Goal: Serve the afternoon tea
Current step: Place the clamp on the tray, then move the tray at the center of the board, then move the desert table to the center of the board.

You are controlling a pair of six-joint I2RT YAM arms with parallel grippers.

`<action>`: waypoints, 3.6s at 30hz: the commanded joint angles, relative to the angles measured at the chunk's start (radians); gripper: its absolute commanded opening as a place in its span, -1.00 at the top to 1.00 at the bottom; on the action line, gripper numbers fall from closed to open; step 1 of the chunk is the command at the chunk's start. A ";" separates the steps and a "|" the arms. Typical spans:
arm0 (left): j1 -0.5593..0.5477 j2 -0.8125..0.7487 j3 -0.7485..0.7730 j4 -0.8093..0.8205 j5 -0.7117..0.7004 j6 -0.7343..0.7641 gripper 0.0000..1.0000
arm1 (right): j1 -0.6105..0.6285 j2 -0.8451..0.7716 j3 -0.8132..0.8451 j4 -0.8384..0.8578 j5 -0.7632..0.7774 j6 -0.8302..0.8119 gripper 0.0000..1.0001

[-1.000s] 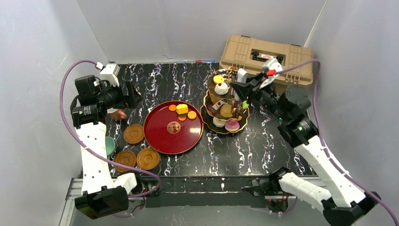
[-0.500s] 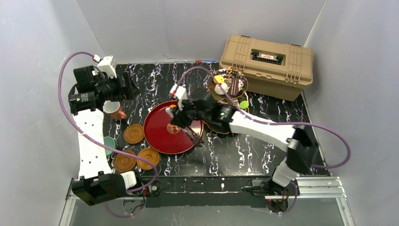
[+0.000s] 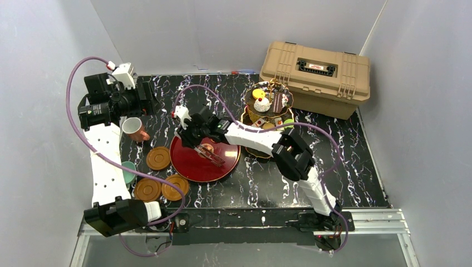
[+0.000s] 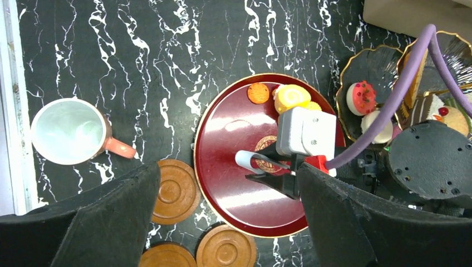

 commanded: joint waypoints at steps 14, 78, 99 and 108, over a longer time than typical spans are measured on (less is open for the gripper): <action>0.005 0.028 -0.013 -0.047 -0.001 0.044 -0.83 | 0.001 0.117 0.041 0.105 0.088 0.097 -0.57; -0.010 0.009 -0.030 -0.107 0.011 0.120 -0.72 | 0.032 -0.177 -0.609 0.650 0.422 0.426 -0.18; -0.011 -0.029 -0.028 -0.132 0.052 0.101 -0.73 | 0.033 -0.692 -0.253 -0.098 0.598 0.132 -0.97; -0.010 -0.040 -0.019 -0.141 0.067 0.094 -0.73 | -0.093 -0.809 -0.126 -0.329 0.821 0.106 -0.96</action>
